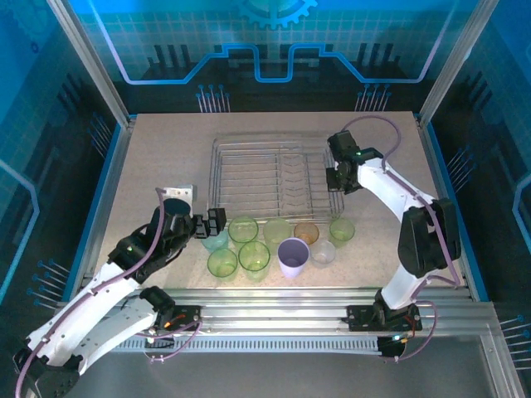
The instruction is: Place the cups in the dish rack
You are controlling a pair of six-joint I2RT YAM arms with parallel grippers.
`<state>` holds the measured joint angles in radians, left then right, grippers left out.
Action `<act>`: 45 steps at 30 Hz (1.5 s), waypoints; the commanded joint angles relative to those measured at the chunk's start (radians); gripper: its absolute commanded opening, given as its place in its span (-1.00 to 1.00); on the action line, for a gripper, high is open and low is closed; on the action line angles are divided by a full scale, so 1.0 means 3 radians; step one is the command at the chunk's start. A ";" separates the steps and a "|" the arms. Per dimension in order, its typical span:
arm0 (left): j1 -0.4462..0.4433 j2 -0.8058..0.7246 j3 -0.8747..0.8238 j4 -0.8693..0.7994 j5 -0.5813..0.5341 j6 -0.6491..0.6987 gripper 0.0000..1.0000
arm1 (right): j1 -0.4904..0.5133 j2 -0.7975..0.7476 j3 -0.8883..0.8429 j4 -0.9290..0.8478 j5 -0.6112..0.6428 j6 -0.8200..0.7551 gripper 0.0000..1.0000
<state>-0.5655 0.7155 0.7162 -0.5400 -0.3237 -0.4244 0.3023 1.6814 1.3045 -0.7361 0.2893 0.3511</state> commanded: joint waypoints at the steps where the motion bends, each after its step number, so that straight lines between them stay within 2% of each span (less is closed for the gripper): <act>1: 0.0024 -0.0007 -0.0066 0.0056 0.0061 -0.0081 0.99 | -0.0080 -0.0073 -0.0182 -0.0210 0.0137 0.0013 -0.82; 10: 0.0024 -0.0007 -0.0097 0.0110 0.0074 -0.0076 0.99 | -0.0085 -0.0302 -0.0419 -0.0249 -0.0042 0.0095 -0.75; 17: 0.0024 -0.0044 -0.0099 0.0076 -0.0059 -0.0222 0.99 | -0.0087 -0.0593 -0.0397 -0.0352 -0.0264 0.0010 -0.09; 22: 0.0024 -0.0199 -0.0153 0.0107 -0.0160 -0.0413 0.99 | -0.0024 -0.0750 -0.0008 -0.0687 -0.0293 -0.0117 0.16; 28: 0.0024 -0.0342 -0.0178 0.0108 -0.0236 -0.0694 0.99 | 0.0350 -0.0868 0.0444 -0.0839 -0.0498 -0.0135 0.39; 33: 0.0024 -0.0451 -0.0265 0.0309 -0.0079 -0.0951 0.99 | 0.0789 -0.0745 0.0716 -0.0875 -0.0629 0.0006 0.42; 38: 0.0024 -0.0448 -0.0267 0.0277 -0.0104 -0.0928 0.99 | 0.1226 -0.0474 0.0913 -0.0851 -0.0748 0.0154 0.34; 45: 0.0024 -0.0462 -0.0265 0.0230 -0.0132 -0.0883 0.99 | 0.1641 -0.0014 0.1177 -0.0948 -0.0821 0.0199 0.22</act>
<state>-0.5655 0.5888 0.6437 -0.4808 -0.3592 -0.6823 0.7555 1.6390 1.6073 -0.9718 0.0662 0.3893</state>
